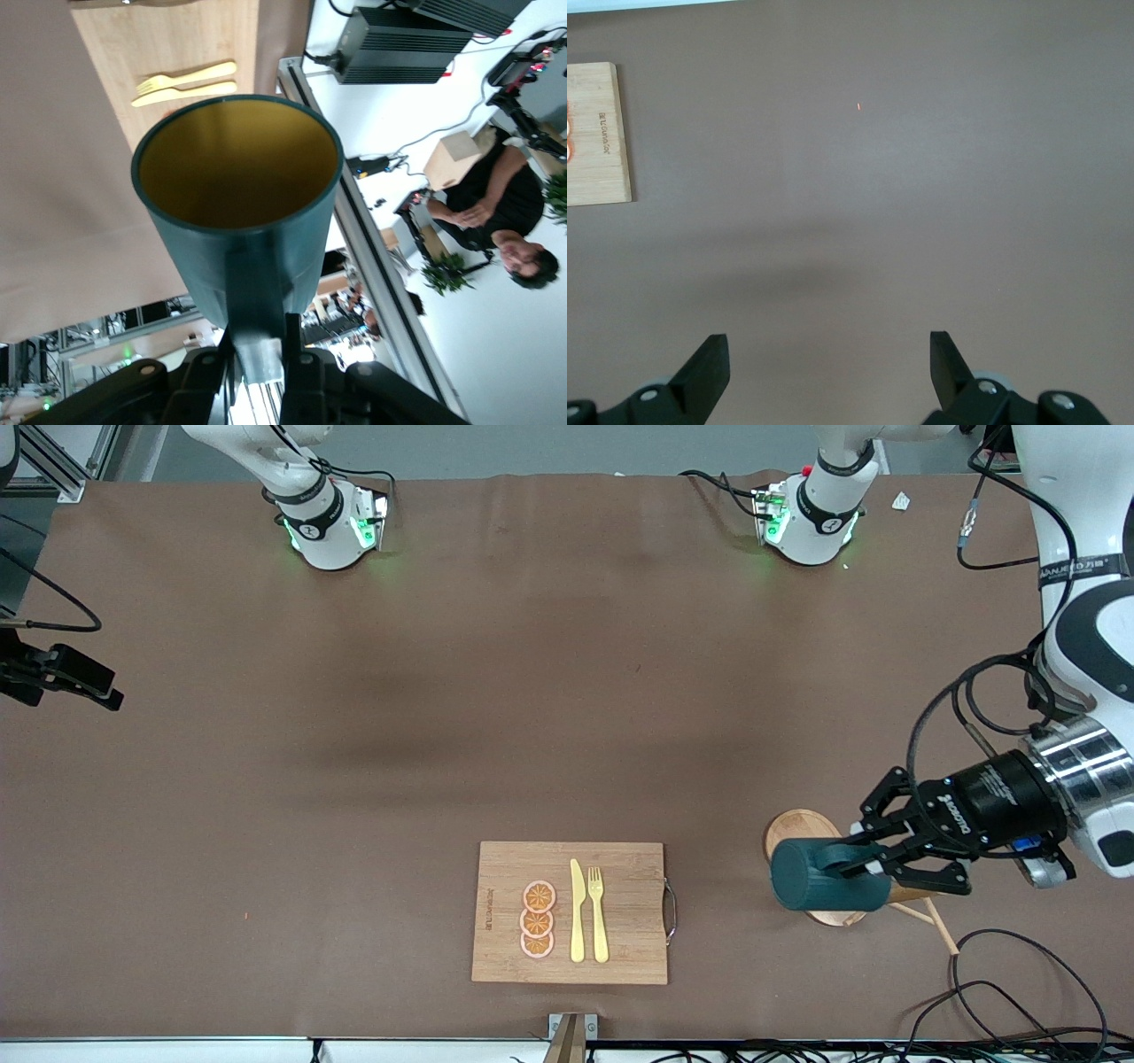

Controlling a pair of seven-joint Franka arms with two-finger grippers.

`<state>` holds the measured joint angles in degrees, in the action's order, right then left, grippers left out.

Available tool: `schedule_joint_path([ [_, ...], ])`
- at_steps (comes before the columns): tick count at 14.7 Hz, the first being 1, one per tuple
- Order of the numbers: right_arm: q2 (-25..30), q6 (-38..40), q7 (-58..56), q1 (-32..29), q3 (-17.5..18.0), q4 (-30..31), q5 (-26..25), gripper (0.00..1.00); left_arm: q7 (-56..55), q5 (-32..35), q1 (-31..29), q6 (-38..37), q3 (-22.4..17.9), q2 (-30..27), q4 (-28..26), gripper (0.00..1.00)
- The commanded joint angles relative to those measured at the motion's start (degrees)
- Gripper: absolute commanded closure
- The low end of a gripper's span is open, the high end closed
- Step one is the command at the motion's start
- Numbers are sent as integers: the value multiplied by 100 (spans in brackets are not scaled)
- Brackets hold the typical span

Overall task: Pass cup and hang on rack
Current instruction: 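Tilt the mug and hook its handle onto a rack peg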

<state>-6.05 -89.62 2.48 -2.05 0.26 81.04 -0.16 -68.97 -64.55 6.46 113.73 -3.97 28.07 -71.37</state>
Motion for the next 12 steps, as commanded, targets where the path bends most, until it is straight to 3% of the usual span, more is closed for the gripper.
schedule_joint_path([
  [1,437,-90,-46,-94,71,482,95,0,506,-566,-197,-70,37,172,0,100],
  [7,946,-450,-54,-94,62,1150,95,0,1201,-761,-523,-851,37,708,18,100],
  [12,939,-293,-54,-103,62,1099,95,0,1438,-429,-602,-1440,2,788,9,100],
])
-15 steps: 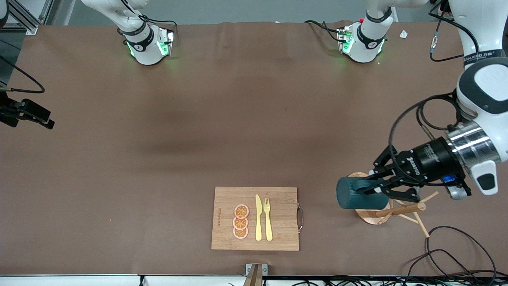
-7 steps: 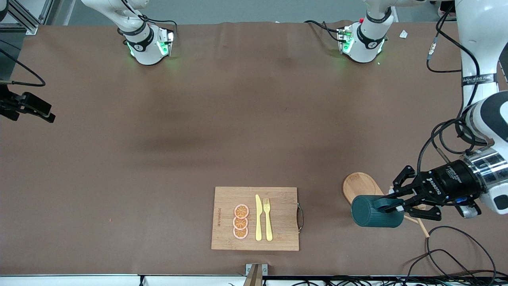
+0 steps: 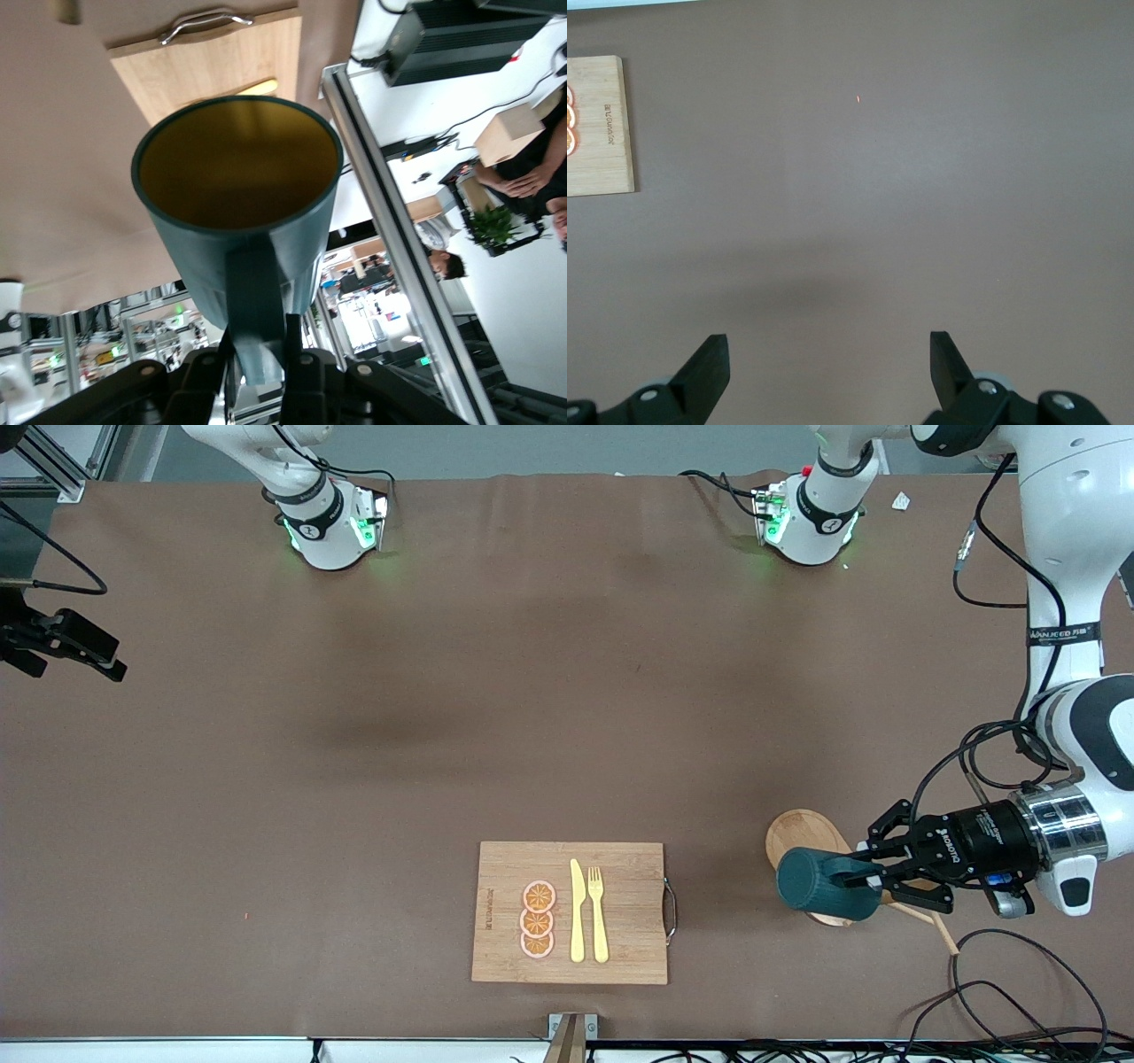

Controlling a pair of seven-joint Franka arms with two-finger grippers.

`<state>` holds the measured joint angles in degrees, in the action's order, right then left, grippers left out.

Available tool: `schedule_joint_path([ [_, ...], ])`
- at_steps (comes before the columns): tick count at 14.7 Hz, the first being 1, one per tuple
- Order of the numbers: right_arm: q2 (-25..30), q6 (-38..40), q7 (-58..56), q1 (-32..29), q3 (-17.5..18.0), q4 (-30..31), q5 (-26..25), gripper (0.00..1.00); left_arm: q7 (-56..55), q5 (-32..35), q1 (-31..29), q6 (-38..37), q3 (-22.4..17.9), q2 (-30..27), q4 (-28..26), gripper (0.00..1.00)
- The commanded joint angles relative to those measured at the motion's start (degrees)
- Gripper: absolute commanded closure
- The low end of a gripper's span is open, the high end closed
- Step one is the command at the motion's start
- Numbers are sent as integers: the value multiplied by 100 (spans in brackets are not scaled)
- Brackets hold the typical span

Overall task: Pass cup and hang on rack
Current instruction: 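Tilt the mug and hook its handle onto a rack peg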

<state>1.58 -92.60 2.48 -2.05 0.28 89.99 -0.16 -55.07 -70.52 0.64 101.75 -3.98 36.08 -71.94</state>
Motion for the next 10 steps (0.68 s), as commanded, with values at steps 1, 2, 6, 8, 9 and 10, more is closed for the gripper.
schedule_joint_path([
  [1,176,75,-28,-94,69,134,95,0,119,379,-12,-348,3,-13,74,100],
  [2,159,84,-37,-94,69,55,95,0,241,599,-12,-453,3,-13,74,100],
  [6,159,84,-46,-112,60,-7,86,0,558,1005,-90,-603,3,4,74,100],
  [8,159,75,-28,-121,60,-34,86,0,734,1014,-160,-691,-6,48,74,100],
  [9,159,84,-28,-121,60,-34,86,0,795,1014,-274,-692,20,83,83,100],
  [10,159,84,-28,-121,60,-34,95,0,874,997,-310,-692,29,118,83,100],
])
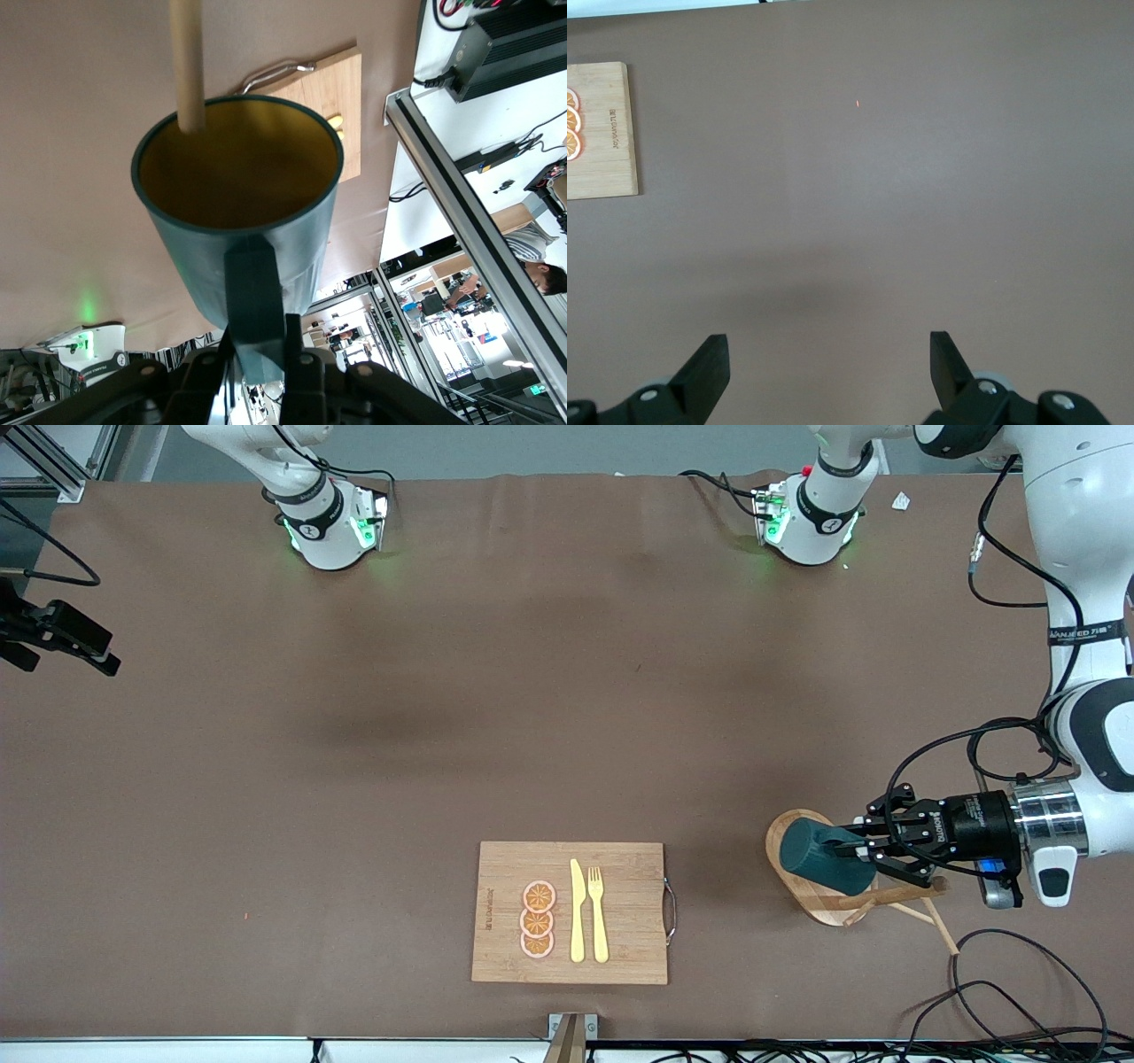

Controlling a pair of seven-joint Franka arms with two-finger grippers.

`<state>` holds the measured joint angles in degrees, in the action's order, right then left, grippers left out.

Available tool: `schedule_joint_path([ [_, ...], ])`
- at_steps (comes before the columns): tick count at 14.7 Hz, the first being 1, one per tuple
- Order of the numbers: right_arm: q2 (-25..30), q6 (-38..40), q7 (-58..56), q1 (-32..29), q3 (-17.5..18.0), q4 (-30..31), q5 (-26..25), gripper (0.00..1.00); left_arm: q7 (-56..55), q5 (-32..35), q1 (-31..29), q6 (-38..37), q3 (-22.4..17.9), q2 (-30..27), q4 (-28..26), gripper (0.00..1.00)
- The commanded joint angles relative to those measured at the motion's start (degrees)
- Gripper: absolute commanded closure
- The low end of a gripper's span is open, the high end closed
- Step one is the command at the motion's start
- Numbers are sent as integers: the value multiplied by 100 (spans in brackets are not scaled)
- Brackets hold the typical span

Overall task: Pass cup and hang on rack
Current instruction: 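Tilt the mug and hook its handle onto a rack peg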

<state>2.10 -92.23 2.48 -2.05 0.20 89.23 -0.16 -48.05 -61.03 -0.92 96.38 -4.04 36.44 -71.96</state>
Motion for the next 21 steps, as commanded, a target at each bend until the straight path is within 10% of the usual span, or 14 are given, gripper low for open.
schedule_joint_path([
  [1,98,38,-28,-120,68,42,86,0,234,47,-189,-154,35,108,95,100],
  [21,97,38,-72,-172,68,-20,86,0,419,-497,-523,-5,18,434,86,99],
])
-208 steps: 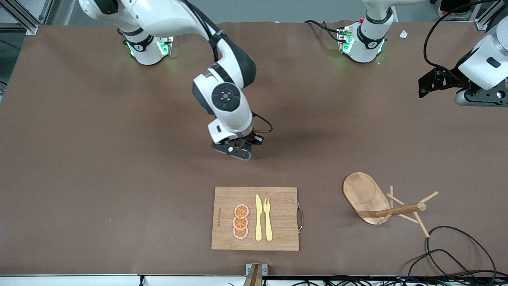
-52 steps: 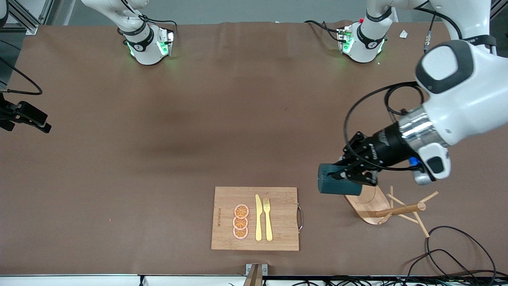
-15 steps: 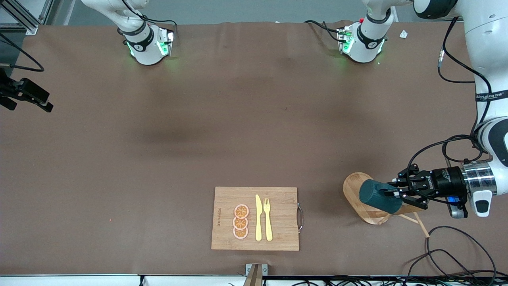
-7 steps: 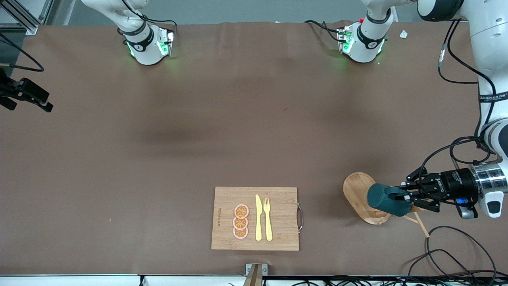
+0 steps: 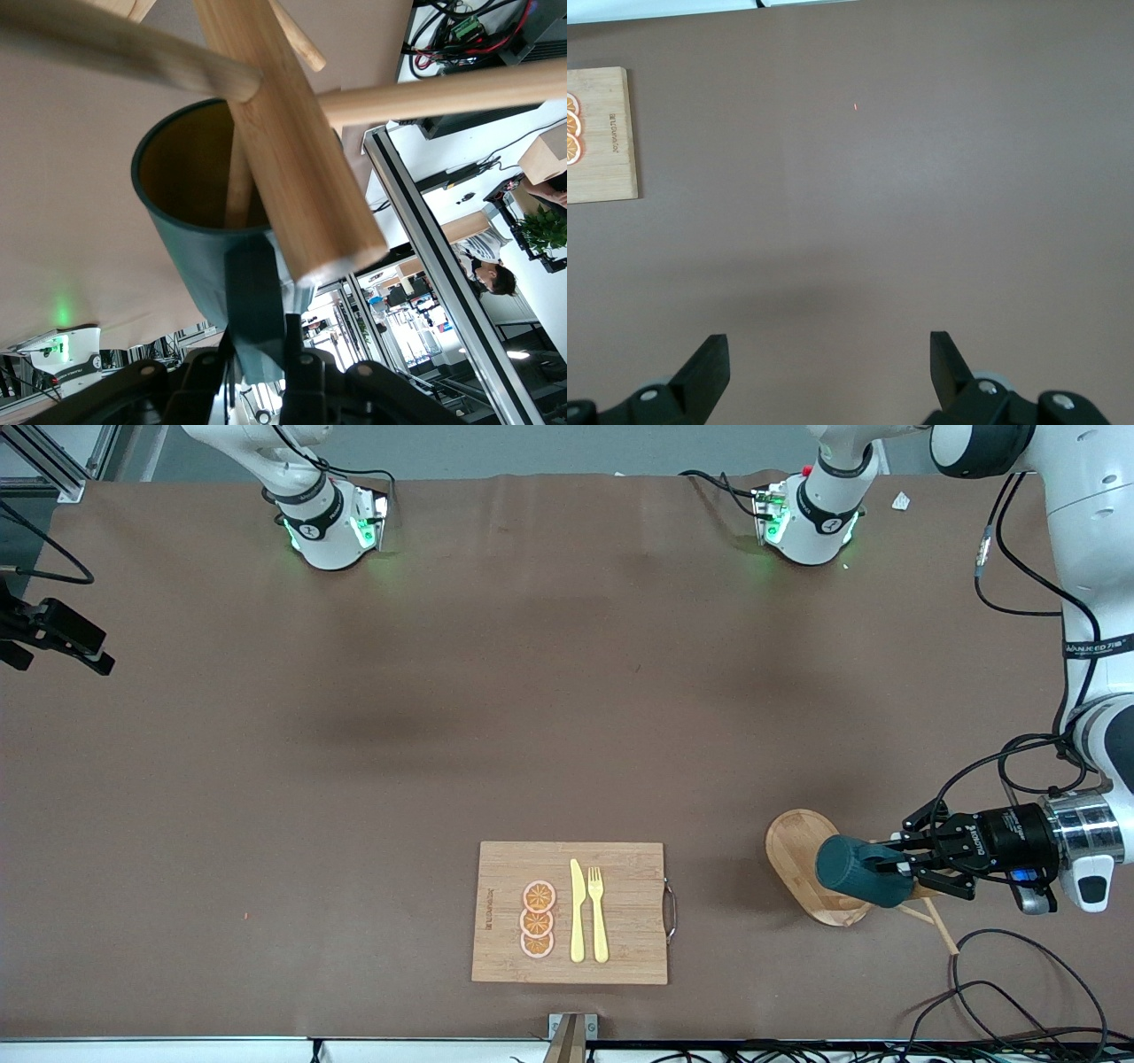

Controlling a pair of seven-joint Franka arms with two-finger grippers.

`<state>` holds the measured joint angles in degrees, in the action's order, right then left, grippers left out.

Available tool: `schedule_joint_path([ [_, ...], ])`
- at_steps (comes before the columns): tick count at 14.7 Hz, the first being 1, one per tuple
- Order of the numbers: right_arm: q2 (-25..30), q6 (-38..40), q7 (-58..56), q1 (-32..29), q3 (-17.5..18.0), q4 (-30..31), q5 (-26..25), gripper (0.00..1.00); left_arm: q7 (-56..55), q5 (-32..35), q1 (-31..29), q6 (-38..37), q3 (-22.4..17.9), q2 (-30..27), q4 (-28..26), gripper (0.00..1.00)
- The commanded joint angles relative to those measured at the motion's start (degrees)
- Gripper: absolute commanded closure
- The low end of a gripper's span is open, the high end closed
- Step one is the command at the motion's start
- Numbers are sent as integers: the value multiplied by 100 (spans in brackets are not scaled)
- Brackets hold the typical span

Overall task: Pass cup and hang on rack
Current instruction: 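Tilt the mug and hook its handle onto a rack peg, then open the left gripper to release the mug handle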

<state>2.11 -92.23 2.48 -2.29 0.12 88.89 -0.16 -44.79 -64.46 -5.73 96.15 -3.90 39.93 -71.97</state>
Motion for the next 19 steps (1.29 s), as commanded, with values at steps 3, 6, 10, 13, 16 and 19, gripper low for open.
schedule_joint_path([
  [3,97,38,-37,-140,76,23,95,0,120,-163,-51,53,3,147,87,99],
  [6,97,38,-72,-140,76,14,86,0,111,-259,-51,62,3,191,87,95],
  [10,97,38,-46,-140,76,14,95,0,120,-330,-68,132,3,226,87,60],
  [13,97,38,-72,-140,76,14,86,0,129,-339,-86,168,3,217,87,35],
  [16,97,38,-99,-149,76,-4,86,0,102,-313,-69,176,-14,112,95,0],
  [19,88,38,-99,-149,76,-4,86,0,67,-269,-77,141,-23,-11,95,0],
])
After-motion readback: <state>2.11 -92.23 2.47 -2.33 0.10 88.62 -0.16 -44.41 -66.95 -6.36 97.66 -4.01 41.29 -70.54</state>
